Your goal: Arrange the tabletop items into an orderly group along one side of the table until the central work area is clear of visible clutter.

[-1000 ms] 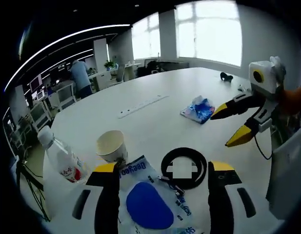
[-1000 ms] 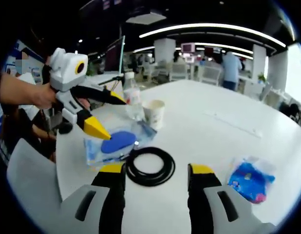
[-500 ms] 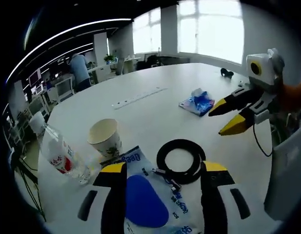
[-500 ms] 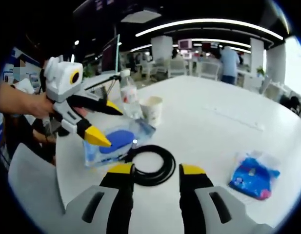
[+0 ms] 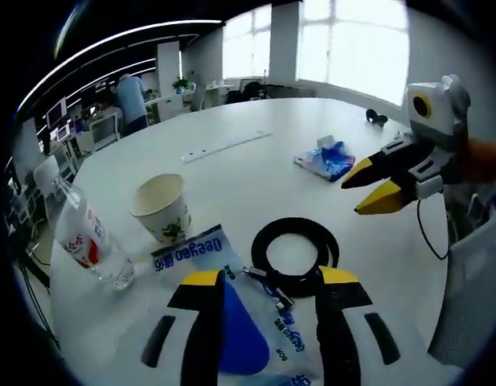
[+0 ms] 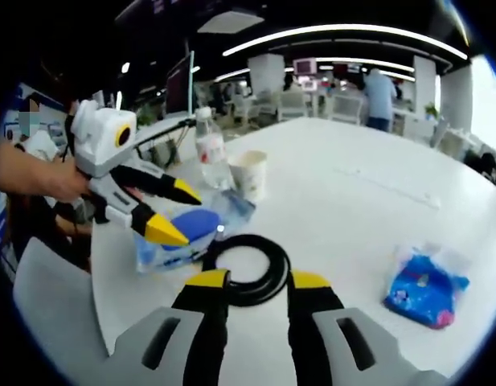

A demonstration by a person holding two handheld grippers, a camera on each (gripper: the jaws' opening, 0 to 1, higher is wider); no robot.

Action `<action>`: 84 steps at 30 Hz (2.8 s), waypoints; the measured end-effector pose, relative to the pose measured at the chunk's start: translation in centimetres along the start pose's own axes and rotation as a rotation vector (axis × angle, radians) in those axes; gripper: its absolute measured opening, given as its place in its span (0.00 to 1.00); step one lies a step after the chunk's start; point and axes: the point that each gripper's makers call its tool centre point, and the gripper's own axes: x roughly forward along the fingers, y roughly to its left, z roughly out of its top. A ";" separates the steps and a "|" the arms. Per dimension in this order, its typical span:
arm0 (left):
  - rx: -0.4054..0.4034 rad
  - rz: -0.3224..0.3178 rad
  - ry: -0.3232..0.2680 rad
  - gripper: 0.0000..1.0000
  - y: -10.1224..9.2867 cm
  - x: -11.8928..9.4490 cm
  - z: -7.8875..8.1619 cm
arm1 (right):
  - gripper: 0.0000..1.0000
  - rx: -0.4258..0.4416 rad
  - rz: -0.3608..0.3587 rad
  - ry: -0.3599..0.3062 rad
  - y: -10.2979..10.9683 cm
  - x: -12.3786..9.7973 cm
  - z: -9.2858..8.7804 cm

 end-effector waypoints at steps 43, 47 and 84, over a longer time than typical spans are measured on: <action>-0.205 0.000 0.080 0.24 0.5 4.4 -2.5 | 0.15 0.101 0.007 0.130 -0.8 4.3 -4.0; -0.254 0.012 0.077 0.23 0.7 4.5 -2.5 | 0.10 0.138 0.011 0.158 -0.6 4.6 -4.6; -0.275 0.013 0.096 0.18 -0.9 5.0 -2.5 | 0.15 0.117 -0.074 0.194 -1.7 4.6 -4.9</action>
